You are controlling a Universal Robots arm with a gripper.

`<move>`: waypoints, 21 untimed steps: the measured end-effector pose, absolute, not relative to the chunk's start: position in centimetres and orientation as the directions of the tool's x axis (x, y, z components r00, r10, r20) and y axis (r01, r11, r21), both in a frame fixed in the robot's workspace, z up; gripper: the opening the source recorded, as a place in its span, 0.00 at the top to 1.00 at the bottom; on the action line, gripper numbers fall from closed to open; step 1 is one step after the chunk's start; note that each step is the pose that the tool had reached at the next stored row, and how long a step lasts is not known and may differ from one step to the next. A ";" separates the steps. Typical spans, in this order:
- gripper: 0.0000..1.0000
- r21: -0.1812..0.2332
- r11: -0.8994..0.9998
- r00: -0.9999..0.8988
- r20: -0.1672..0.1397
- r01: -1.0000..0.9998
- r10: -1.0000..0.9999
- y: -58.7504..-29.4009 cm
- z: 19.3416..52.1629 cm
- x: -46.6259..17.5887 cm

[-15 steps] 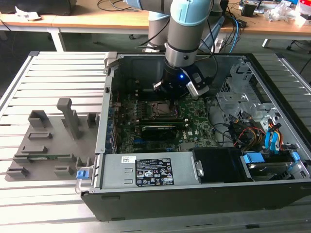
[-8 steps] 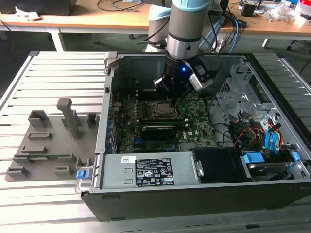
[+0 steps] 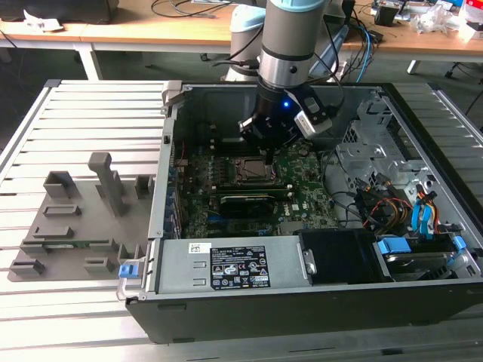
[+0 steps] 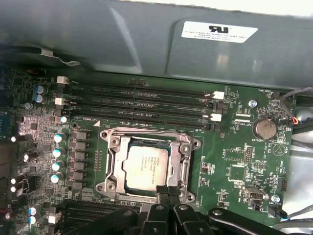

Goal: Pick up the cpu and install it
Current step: 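Install the first cpu locking lever, then install the second cpu locking lever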

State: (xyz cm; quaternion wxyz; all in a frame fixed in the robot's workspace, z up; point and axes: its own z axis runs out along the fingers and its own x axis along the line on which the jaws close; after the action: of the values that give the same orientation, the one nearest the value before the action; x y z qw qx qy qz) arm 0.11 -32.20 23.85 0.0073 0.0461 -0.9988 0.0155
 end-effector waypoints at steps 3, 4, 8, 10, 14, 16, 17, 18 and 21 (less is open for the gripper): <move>0.89 -0.030 0.995 -0.996 0.016 -0.092 -0.092 -32.2 23.8 0.1; 0.89 -0.030 0.995 -0.996 0.016 -0.092 -0.092 -32.2 23.8 0.1; 0.89 -0.030 0.995 -0.996 0.016 -0.092 -0.092 -32.2 23.9 0.1; 0.89 -0.030 0.995 -0.996 0.016 -0.092 -0.092 -32.7 23.9 0.1; 0.89 -0.030 0.995 -0.996 0.016 -0.092 -0.092 -33.6 23.8 0.1; 0.89 -0.030 0.995 -0.996 0.016 -0.092 -0.092 -34.2 23.8 0.1; 0.89 -0.030 0.995 -0.996 0.016 -0.092 -0.092 -34.6 23.8 0.0; 0.89 -0.025 0.995 -0.996 0.015 -0.092 -0.092 -35.5 23.8 -0.5; 0.89 -0.019 0.996 -0.996 0.015 -0.092 -0.092 -35.8 23.8 -1.3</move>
State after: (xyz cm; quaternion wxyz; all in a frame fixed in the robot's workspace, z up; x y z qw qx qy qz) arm -1.32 -35.76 23.75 0.0070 0.0461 -0.9989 0.0098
